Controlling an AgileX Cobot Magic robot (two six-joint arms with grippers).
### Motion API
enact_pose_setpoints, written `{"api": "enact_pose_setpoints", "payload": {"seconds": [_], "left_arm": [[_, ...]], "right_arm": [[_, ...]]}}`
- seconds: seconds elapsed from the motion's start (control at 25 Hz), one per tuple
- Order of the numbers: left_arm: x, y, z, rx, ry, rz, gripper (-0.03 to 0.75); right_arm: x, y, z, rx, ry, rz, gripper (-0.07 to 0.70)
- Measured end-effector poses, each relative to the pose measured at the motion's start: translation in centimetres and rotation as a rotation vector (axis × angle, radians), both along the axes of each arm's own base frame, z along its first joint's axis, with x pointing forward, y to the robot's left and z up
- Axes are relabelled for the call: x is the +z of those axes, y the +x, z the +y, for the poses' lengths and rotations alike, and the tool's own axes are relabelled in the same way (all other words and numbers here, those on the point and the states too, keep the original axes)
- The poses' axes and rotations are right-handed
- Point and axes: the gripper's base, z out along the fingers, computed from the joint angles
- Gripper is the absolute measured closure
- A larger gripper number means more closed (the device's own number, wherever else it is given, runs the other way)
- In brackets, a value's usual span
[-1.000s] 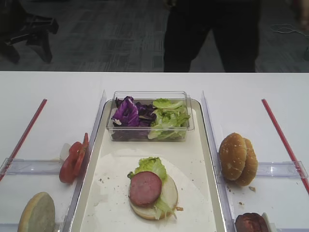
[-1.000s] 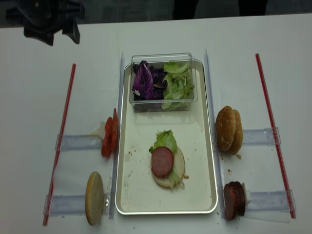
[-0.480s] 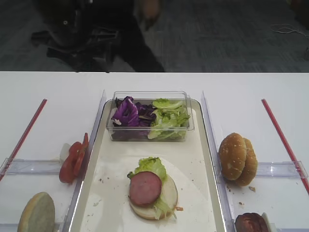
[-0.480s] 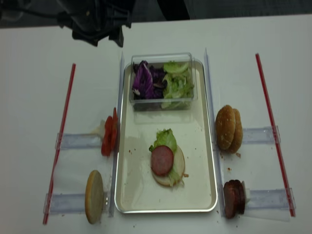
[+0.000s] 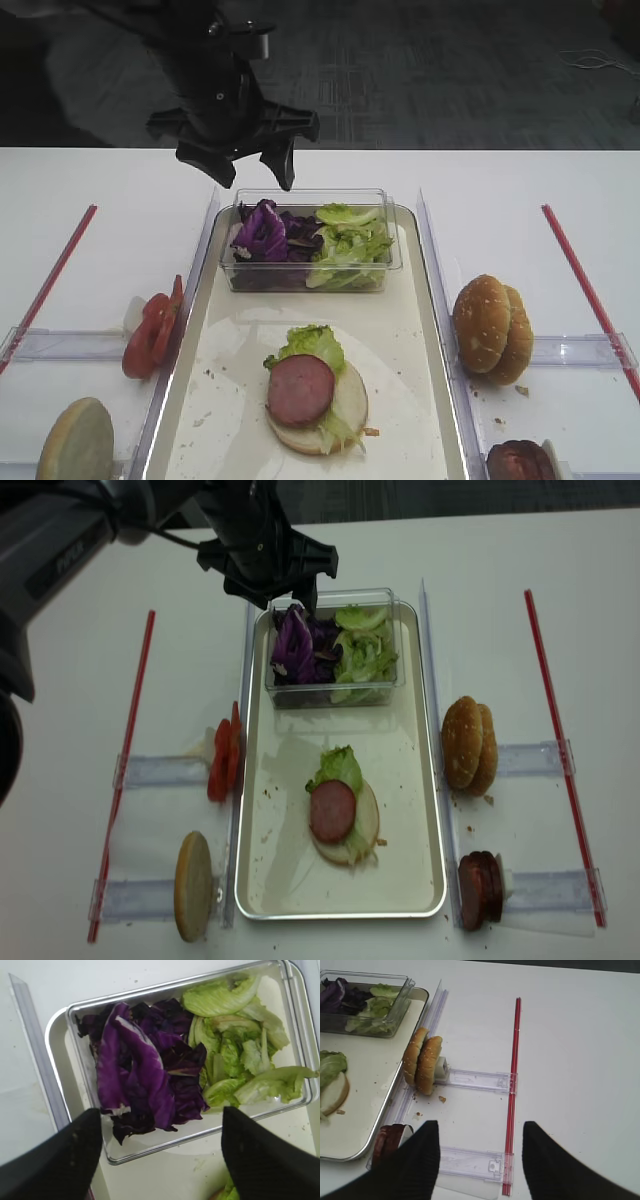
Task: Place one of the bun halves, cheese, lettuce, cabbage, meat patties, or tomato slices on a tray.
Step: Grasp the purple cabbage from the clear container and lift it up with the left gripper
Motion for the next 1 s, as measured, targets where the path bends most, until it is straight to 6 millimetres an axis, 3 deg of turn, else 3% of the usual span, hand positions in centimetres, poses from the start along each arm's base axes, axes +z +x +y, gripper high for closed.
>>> {"api": "enact_pose_setpoints", "payload": {"seconds": [1.0], "left_arm": [[-8.2,3.0,-2.0,0.001,-0.007,0.081,0.214]], "right_arm": [[0.0,0.0,0.0,0.000,0.000,0.000,0.244]]}}
